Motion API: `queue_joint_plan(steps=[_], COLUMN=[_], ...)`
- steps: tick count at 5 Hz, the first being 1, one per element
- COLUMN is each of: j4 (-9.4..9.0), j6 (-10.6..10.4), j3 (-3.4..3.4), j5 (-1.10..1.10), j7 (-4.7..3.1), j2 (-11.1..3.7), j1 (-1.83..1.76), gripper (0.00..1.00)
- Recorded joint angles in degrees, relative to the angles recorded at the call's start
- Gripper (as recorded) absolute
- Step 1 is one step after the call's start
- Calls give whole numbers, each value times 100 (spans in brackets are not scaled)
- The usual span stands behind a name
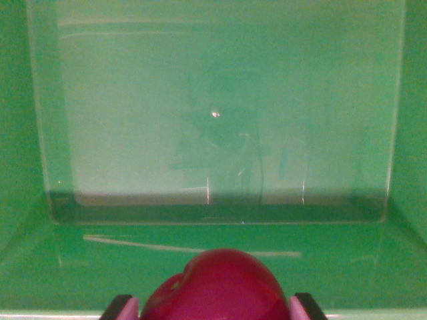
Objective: Pick fruit
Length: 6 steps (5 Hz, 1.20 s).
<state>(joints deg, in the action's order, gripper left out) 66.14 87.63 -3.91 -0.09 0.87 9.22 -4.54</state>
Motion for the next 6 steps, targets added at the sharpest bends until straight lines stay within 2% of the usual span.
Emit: queue_joint_plan(steps=[1, 2, 3, 6], j4=[70, 70, 120, 147], j6=[122, 122, 209, 257], j3=[0, 0, 0, 1], j5=[-4, -4, -8, -9], j7=[4, 4, 7, 9], j2=[52, 52, 90, 110], j1=[-1, -1, -1, -1], gripper=[100, 100, 100, 100])
